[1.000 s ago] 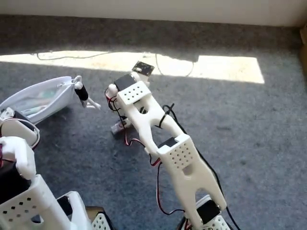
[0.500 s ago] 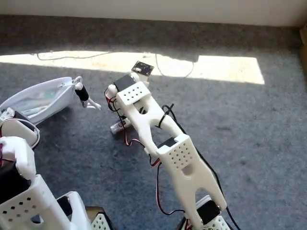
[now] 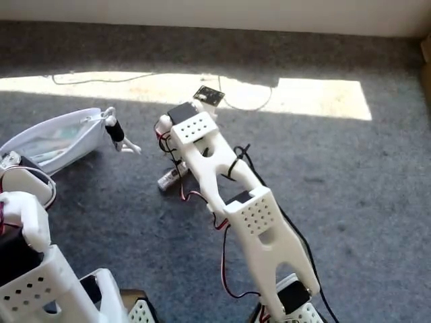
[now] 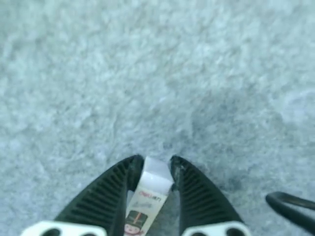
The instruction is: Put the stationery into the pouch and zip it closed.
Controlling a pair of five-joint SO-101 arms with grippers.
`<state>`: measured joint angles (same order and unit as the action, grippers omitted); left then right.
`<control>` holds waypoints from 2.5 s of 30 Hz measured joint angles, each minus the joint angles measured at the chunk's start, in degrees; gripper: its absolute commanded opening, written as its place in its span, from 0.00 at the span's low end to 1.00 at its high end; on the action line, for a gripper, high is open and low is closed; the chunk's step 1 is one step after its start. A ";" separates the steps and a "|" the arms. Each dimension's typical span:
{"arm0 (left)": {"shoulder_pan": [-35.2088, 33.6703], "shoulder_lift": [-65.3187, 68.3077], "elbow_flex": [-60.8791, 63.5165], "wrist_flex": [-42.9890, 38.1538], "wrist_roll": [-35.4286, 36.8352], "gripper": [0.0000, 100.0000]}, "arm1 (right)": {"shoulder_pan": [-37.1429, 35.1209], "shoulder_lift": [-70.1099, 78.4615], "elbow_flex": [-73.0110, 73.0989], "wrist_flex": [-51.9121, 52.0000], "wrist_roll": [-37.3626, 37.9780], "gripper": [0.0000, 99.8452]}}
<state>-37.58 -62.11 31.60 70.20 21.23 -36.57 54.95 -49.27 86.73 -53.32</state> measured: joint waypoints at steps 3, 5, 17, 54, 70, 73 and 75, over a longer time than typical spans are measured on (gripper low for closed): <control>0.00 0.00 0.00 0.00 0.00 0.01 | 0.97 0.00 0.00 0.00 0.00 0.01; 0.00 0.00 0.00 0.00 0.00 0.01 | 2.02 0.00 0.00 0.00 1.23 0.01; 0.00 0.00 0.00 0.00 0.00 0.01 | 10.64 -4.66 0.09 -0.26 33.32 0.01; 0.00 0.00 0.00 0.00 0.00 0.01 | 12.57 -4.66 0.09 -0.26 40.00 0.18; 0.00 0.00 0.00 0.00 0.00 0.01 | 14.15 -1.58 0.09 -0.35 37.80 0.05; 0.00 0.00 0.00 0.00 0.00 0.01 | 14.15 -1.58 0.09 -0.35 37.80 0.05; 0.00 0.00 0.00 0.00 0.00 0.01 | 14.15 -1.58 0.09 -0.35 37.80 0.05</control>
<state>-37.58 -62.11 31.60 70.20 21.23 -22.42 53.36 -49.19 86.37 -15.52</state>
